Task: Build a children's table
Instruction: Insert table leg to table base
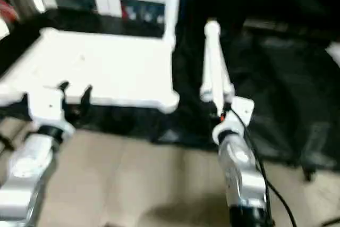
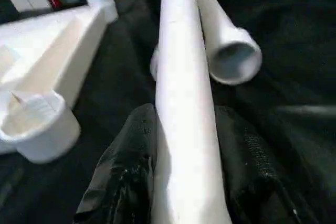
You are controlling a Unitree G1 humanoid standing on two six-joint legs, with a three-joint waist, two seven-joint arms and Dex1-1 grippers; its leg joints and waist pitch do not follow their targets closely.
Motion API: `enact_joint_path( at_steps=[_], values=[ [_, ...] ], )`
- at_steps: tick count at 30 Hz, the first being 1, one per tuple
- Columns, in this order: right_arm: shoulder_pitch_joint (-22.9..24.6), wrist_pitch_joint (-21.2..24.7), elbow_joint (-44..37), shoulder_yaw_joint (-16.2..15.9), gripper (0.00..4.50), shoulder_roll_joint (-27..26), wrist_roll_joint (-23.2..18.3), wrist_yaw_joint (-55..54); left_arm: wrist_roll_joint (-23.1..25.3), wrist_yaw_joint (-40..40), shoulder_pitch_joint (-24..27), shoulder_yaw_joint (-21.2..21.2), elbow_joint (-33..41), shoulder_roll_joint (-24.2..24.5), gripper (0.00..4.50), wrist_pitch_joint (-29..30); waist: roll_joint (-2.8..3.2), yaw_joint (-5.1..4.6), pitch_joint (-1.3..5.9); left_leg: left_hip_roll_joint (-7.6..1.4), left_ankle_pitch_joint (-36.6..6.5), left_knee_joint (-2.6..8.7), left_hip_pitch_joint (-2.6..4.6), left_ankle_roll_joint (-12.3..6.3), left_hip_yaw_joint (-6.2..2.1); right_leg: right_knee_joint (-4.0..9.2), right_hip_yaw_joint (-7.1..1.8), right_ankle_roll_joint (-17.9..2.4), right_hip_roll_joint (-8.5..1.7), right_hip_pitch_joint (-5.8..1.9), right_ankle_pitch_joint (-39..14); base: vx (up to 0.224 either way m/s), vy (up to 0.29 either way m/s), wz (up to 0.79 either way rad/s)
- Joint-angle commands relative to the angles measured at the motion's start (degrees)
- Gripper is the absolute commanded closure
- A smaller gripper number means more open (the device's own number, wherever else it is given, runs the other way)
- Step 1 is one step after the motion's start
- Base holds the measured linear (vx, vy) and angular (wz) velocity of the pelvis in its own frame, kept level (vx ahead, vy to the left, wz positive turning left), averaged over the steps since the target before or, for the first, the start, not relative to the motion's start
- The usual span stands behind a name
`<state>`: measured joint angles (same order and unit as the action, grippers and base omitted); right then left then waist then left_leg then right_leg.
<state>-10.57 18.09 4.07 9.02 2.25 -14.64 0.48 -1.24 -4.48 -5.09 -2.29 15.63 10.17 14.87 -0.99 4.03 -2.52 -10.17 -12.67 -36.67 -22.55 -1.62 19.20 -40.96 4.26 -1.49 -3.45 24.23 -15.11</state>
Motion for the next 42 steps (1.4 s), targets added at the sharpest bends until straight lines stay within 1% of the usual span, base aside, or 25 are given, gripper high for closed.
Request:
enact_joint_path(
  at_steps=[1, 2, 4, 6, 13, 16, 19, 20, 21, 22, 23, 25, 26, 27, 28, 30, 32, 33, 34, 35, 36, 37, 39, 41, 42],
  values=[
    [-0.52, 0.42, -3.08, 1.29, 3.22, 1.46, 0.53, 0.48, -0.95, 0.88, -0.55, -0.28, -1.03, -0.88, 1.56, 1.03, 0.49, -0.86, 3.65, -5.71, -20.95, 7.52, 2.57, 3.53, -6.14, 5.12, -2.31, -4.36, -3.75, -0.49, 2.06, -0.094, -0.063, -0.07],
    [-0.75, 0.96, -3.57, 1.08, 3.22, 1.8, 0.17, 1.1, -0.89, 1.37, -0.83, -0.67, -1.48, -1.09, 1.56, 0.87, -1.68, 0.76, 3.01, 0.74, -15.4, -2.75, 0.34, -0.34, -5.95, 12.29, -6.05, -1.07, -9.56, -1.55, -12.27, -0.079, -0.091, -0.03],
    [-1.19, 0.97, -4.1, 0.38, 3.22, 2.43, 0.32, 1.55, -0.93, 0.89, -1.15, -0.79, -2.27, -1.1, 1.56, 0.15, -1.56, 1.43, 2.17, -0.3, -4.47, -0.63, -2.74, -0.2, -10.11, 12.4, -5.91, 7.1, -10.25, -4.16, -31.06, -0.07, -0.084, -0.1],
    [-1.63, 1.01, -4.29, -0.24, 3.22, 2.85, 0.55, 1.63, -1.34, 0.36, -1.34, -0.92, -2.8, -1.54, 1.56, -0.7, -0.26, 0.97, 2.6, -2.32, -12.29, 4.3, 0.71, 2.87, -11.6, 11.52, -2.71, 7.78, -5.54, -2.65, -30.56, -0.054, -0.044, -0.23],
    [-1.96, 2.3, -5.56, -3.3, 3.22, 4.08, 3.06, 2.53, -2.25, -0.02, -0.64, -1.19, -3.06, -2.18, 1.56, -0.78, 0.88, -2.68, -0.26, -4.64, -44.84, 8.54, 8.27, 5.76, -12.78, 14.23, 1.49, -0.61, -4.2, -4.98, -33.15, 0.0, 0.0, 0.0],
    [-2.26, 2.55, -5.73, -3.39, 3.22, 4.06, 2.94, 2.64, -2.31, -0.05, -0.19, -1.14, -3.2, -2.44, 1.56, -1.16, 0.88, -3.62, 0.28, -4.43, -45.28, 9.56, 8.31, 6.67, -12.74, 12.53, -0.03, -3.18, -5.07, -6.38, -27.63, 0.025, 0.005, -0.02],
    [-2.43, 2.78, -6.12, -3.03, 3.22, 3.73, 1.99, 2.93, -2.91, -0.21, -0.01, -1.62, -3.6, -2.61, 1.56, -1.4, -1.09, -0.74, 1.5, -0.58, -15.06, 3.6, 2.89, -0.95, -10.46, 16.02, -5.46, -6.22, -9.99, -11.65, -36.2, 0.13, 0.001, -0.05],
    [-2.31, 3.08, -6.71, -3.32, 3.22, 3.76, 1.71, 3.29, -3.14, -0.53, 0.23, -1.97, -3.83, -2.5, 1.56, -1.64, 0.1, -0.23, 2.14, -0.57, -9.15, 3.17, 4.37, -0.34, -10.0, 15.92, -7.46, -7.67, -7.62, -11.24, -35.44, 0.138, 0.01, -0.02],
    [-2.26, 3.19, -6.9, -3.43, 3.22, 3.77, 1.68, 3.39, -3.19, -0.63, 0.31, -2.06, -3.9, -2.45, 1.56, -1.73, 0.56, 0.02, 2.23, -2.17, -7.19, 6.82, 7.01, 3.14, -9.92, 12.72, -4.83, -7.62, -2.41, -9.39, -23.26, 0.138, 0.01, -0.02],
    [-2.11, 3.47, -7.22, -3.62, 3.22, 3.77, 1.59, 3.64, -3.41, -0.92, 0.61, -2.22, -4.05, -2.31, 1.56, -1.84, 1.5, -1.15, 2.47, -5.85, -7.34, 8.7, 12.99, 5.34, -11.76, 8.92, -3.23, -5.75, -0.3, -4.62, -16.24, 0.186, 0.013, -0.22],
    [-1.96, 3.71, -7.5, -3.82, 3.22, 3.83, 1.66, 3.74, -3.62, -1.2, 0.91, -2.33, -4.2, -2.19, 1.56, -1.92, 0.91, -2.77, 2.75, -11.67, -4.94, 9.77, 17.94, 8.35, -15.24, 2.37, -0.87, -1.29, -1.88, 1.9, -8.64, 0.236, -0.004, -0.45],
    [-1.6, 3.58, -7.74, -4.31, 3.22, 4.02, 2.1, 4.04, -3.45, -2.35, 2.09, -2.23, -5.04, -1.25, 1.56, -2.66, 0.18, -3.22, 3.0, -10.97, 3.79, 9.27, 17.64, 8.65, -13.86, 0.3, 0.17, 1.4, -3.18, 3.91, -2.14, 0.241, -0.019, -0.5],
    [-1.55, 3.38, -7.71, -4.45, 3.22, 4.1, 2.24, 4.2, -3.41, -2.61, 2.37, -2.22, -5.24, -1.06, 1.56, -2.83, -1.22, -4.01, 3.36, -1.33, 7.94, 5.91, 14.81, -6.66, -12.52, 5.29, -1.48, 0.34, -4.47, 2.3, 7.71, 0.237, -0.066, -0.33],
    [-1.52, 3.3, -7.71, -4.53, 3.22, 4.12, 2.32, 4.32, -3.51, -2.79, 2.61, -2.34, -5.42, -0.98, 1.56, -3.08, -5.23, -2.4, 4.57, 6.62, -2.49, 2.19, 7.4, -8.29, -8.14, 7.43, -7.37, -4.66, -4.73, -8.51, 7.39, 0.237, -0.066, -0.33],
    [-1.55, 3.27, -7.65, -4.62, 3.22, 4.08, 2.4, 4.41, -3.65, -3.04, 2.92, -2.53, -5.65, -0.82, 1.56, -3.43, -5.28, -0.55, 4.36, 8.2, -10.23, -2.92, 3.86, -7.73, -8.56, 9.93, -12.76, -12.06, -10.02, -11.95, 8.26, 0.251, -0.048, 0.05],
    [-1.69, 3.32, -7.59, -4.62, 3.22, 3.96, 2.39, 4.39, -3.61, -3.39, 3.12, -2.64, -5.99, -0.4, 1.56, -3.71, -5.1, -0.22, 3.93, 4.72, -6.3, -8.15, -1.78, -1.74, -12.95, 8.73, -14.11, -24.23, -11.15, -14.65, 22.46, 0.258, -0.004, 0.2],
    [-1.91, 3.57, -7.68, -4.65, 3.22, 3.87, 2.69, 4.38, -3.62, -4.36, 3.19, -2.77, -6.66, 0.51, 1.56, -4.22, -2.53, 0.36, 3.72, 1.04, 3.28, -6.02, -4.53, 3.23, -15.83, 8.9, -10.08, -25.06, -10.98, -14.18, 33.49, 0.159, 0.007, 0.06],
    [-1.94, 3.6, -7.7, -4.66, 3.22, 3.88, 2.77, 4.38, -3.65, -4.52, 3.16, -2.79, -6.75, 0.64, 1.56, -4.28, -1.48, 0.36, 3.33, 0.4, 7.35, -2.93, -3.93, 2.48, -15.85, 9.37, -7.2, -22.53, -8.67, -12.84, 28.95, 0.07, 0.007, 0.01],
    [-1.88, 3.68, -7.85, -4.67, 3.22, 3.87, 2.8, 4.39, -3.69, -4.79, 3.1, -2.77, -6.81, 0.85, 1.56, -4.32, 1.31, -0.62, 2.79, 0.37, 15.0, 4.38, -0.92, -0.91, -14.91, 9.55, -1.35, -14.23, -1.38, -11.99, 11.66, -0.156, -0.005, -0.04],
    [-1.78, 3.79, -8.04, -4.77, 3.22, 3.97, 2.66, 4.33, -3.7, -5.04, 3.03, -2.72, -6.92, 1.08, 1.56, -4.45, 4.06, -1.35, 2.67, -1.46, 7.09, 6.3, 3.15, -1.31, -17.3, 5.32, 1.45, -8.61, 2.73, -8.27, 0.41, 0.0, 0.0, 0.0],
    [-1.59, 3.88, -8.25, -4.85, 3.22, 4.08, 2.49, 4.24, -3.63, -5.37, 2.96, -2.73, -7.11, 1.26, 1.56, -4.69, 2.94, -3.09, 3.43, -7.28, -8.07, 6.12, 8.56, -11.04, -22.16, -2.43, 0.03, -0.46, 1.37, -2.1, -11.14, 0.0, 0.0, 0.0],
    [-1.43, 3.95, -8.43, -4.81, 3.22, 4.18, 2.43, 4.14, -3.61, -5.76, 2.83, -2.67, -7.3, 1.44, 1.56, -4.81, 2.94, -3.09, 3.43, -7.28, -8.07, 6.12, 8.56, -11.04, -22.16, -2.43, 0.03, -0.46, 1.37, -2.1, -11.14, 0.173, 0.046, -0.07],
    [-1.01, 4.23, -8.96, -4.38, 3.22, 4.34, 2.71, 3.85, -3.96, -7.27, 2.33, -2.03, -7.61, 2.15, 1.56, -5.59, 2.15, -3.26, 3.6, -6.23, -0.46, 5.09, 9.6, -20.44, -20.95, -3.83, -0.85, 6.13, 0.2, 1.5, -4.73, 0.195, 0.022, 0.09],
    [-0.97, 4.29, -9.06, -4.29, 3.22, 4.39, 2.85, 3.75, -4.14, -7.64, 2.21, -1.87, -7.54, 2.23, 1.56, -5.77, 0.5, -3.22, 2.78, -5.95, 2.12, 6.76, 7.45, -22.91, -17.85, -2.86, -1.91, 6.01, -0.78, 1.86, 1.11, 0.132, -0.024, 0.0],
    [-1.09, 4.56, -9.17, -3.76, 3.22, 4.68, 3.32, 3.6, -4.05, -9.16, 1.88, -0.7, -6.88, 2.92, 1.56, -6.8, -1.37, -2.79, 1.93, -3.0, -5.8, 6.57, 5.52, -18.53, -14.24, 3.4, -3.65, 1.57, -2.35, 0.18, 6.45, 0.119, -0.05, -0.01]
  ],
)
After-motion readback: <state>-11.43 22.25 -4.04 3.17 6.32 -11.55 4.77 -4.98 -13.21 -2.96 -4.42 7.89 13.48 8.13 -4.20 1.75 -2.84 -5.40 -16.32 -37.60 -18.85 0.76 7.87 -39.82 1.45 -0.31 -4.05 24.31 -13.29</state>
